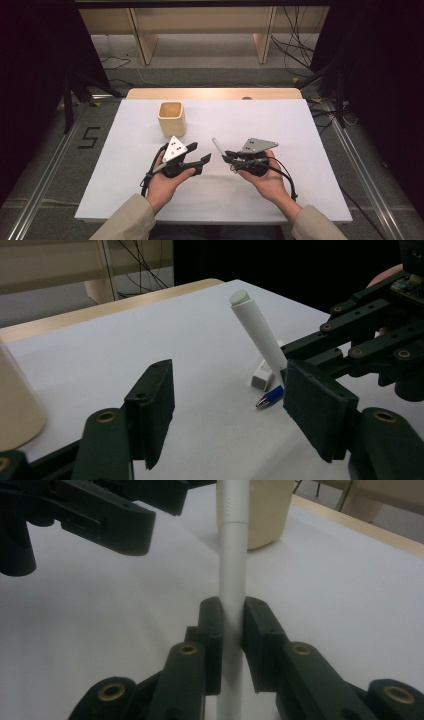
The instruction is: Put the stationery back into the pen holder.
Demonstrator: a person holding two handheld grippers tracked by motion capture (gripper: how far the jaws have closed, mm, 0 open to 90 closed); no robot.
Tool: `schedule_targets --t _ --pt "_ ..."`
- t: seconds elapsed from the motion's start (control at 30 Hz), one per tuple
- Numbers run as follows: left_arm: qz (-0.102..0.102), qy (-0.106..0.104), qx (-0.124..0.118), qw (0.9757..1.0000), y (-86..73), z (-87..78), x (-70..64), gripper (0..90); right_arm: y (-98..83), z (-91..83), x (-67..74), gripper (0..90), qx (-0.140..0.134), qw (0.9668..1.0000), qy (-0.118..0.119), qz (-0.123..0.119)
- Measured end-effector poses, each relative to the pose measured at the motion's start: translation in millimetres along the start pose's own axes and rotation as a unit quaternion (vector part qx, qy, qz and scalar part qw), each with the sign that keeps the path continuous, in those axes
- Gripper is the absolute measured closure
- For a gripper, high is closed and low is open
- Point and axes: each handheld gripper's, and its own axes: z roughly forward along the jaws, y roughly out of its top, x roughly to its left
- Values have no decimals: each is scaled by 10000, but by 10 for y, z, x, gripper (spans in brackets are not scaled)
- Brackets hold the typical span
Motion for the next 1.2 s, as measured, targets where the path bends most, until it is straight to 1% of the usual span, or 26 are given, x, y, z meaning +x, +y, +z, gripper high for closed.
schedule_targets --t 0.07,0.17,0.3,0.43,0.47,0.5,0.53,0.57,0.67,0.7,0.77,0.8,0.83,0.87,0.9,0.93,0.97,1.0,1.03,1.1,1.13,1.2 --pt "-69 -41 -28 10000 9 27 -6 388 2 7 9 790 6 10000 45 2" --pt "-114 -90 -32 9999 18 59 -16 420 7 19 33 790 -19 10000 63 7" --pt "-231 -226 -61 9995 25 142 -58 454 13 35 56 790 -35 10000 91 -17" --pt "-388 -336 -147 9986 41 167 -54 500 13 52 73 790 -28 9999 116 -24" --pt "-388 -336 -147 9986 41 167 -54 511 13 58 76 790 -31 9999 118 -45" --pt "-558 -409 -223 9974 48 178 -40 523 12 60 82 790 -22 9999 121 -50" --pt "-617 -453 -231 9968 50 181 -32 532 12 64 85 790 -29 9999 136 -42" --pt "-617 -453 -231 9968 50 181 -32 548 14 65 88 790 -27 9999 121 -54" --pt "-851 -617 -328 9939 44 193 -5 613 22 63 96 789 -61 9999 118 -52" --pt "-928 -631 -358 9930 40 195 -2 640 24 63 98 790 -72 9999 105 -60" --pt "-1008 -639 -413 9920 33 190 6 701 28 61 105 790 -97 9999 109 -69" --pt "-1094 -688 -454 9906 33 186 10 719 31 60 106 790 -114 9998 111 -77" --pt "-1094 -688 -454 9906 33 186 10 738 34 58 111 790 -119 9998 105 -79" --pt "-1252 -825 -541 9872 38 172 12 756 36 57 116 791 -130 9998 112 -93" --pt "-1261 -869 -574 9865 44 166 6 773 39 59 122 790 -151 9998 117 -103" --pt "-1261 -869 -574 9865 44 166 6 780 39 59 122 790 -151 9998 117 -103" --pt "-1158 -841 -633 9877 51 152 -12 783 51 61 136 787 -185 9997 108 -123" --pt "-1100 -831 -656 9883 58 146 -19 784 57 59 137 785 -208 9996 100 -148" --pt "-1013 -795 -658 9895 66 137 -23 785 60 55 140 766 -230 9996 89 -155" --pt "-832 -676 -685 9919 83 122 -18 785 62 51 138 664 -296 9995 29 -129" --pt "-757 -645 -690 9926 92 112 -6 785 63 46 136 622 -305 9995 -1 -97" --pt "-690 -552 -724 9935 108 89 22 785 60 31 121 578 -291 9995 -65 -69"
